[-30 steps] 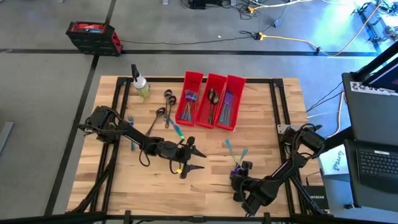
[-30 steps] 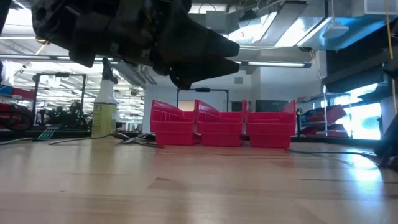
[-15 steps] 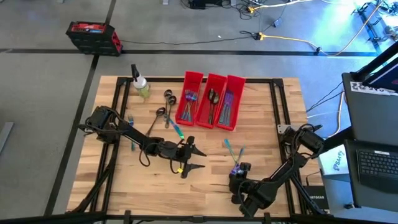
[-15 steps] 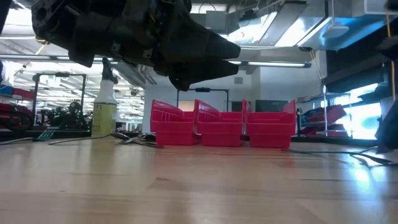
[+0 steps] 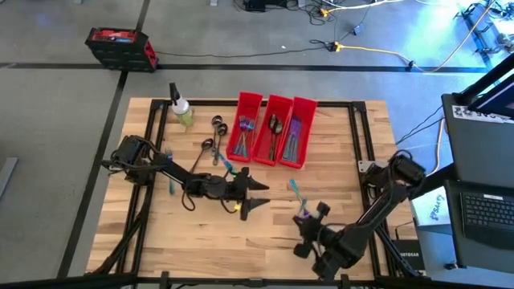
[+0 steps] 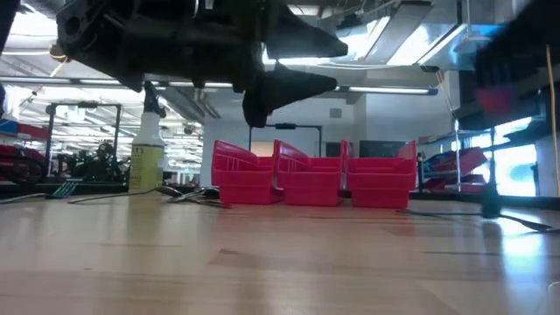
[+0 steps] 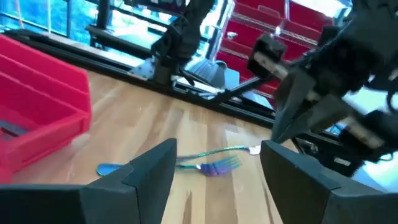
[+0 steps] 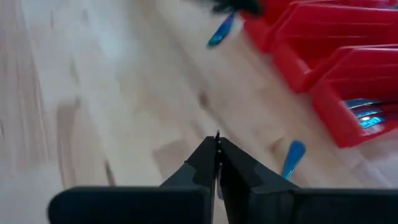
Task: Sort silverware
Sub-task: Put the blue fork into the left red silverware bin
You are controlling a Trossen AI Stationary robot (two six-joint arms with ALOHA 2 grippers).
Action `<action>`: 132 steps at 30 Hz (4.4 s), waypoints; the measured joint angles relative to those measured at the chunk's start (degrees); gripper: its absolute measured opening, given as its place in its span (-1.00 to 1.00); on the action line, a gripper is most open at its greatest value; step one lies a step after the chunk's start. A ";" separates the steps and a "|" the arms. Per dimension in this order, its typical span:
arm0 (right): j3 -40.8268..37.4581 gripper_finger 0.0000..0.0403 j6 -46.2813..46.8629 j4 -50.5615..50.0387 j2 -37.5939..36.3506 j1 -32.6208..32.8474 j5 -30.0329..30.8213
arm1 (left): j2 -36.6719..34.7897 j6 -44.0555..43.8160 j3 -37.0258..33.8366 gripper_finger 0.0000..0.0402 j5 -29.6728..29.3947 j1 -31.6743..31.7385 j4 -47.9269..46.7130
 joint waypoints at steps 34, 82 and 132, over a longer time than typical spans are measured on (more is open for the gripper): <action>-3.25 -1.00 -63.71 69.80 -25.87 -3.82 -3.94 | 0.04 24.72 4.76 0.10 6.52 -0.81 18.96; -3.21 -1.00 -81.80 85.86 -26.40 -15.76 -25.74 | -0.42 28.25 14.40 -0.38 12.41 1.17 29.28; -3.32 -0.14 -81.24 79.56 -28.15 -15.60 -20.67 | -0.46 23.05 14.40 -1.00 16.05 3.39 25.76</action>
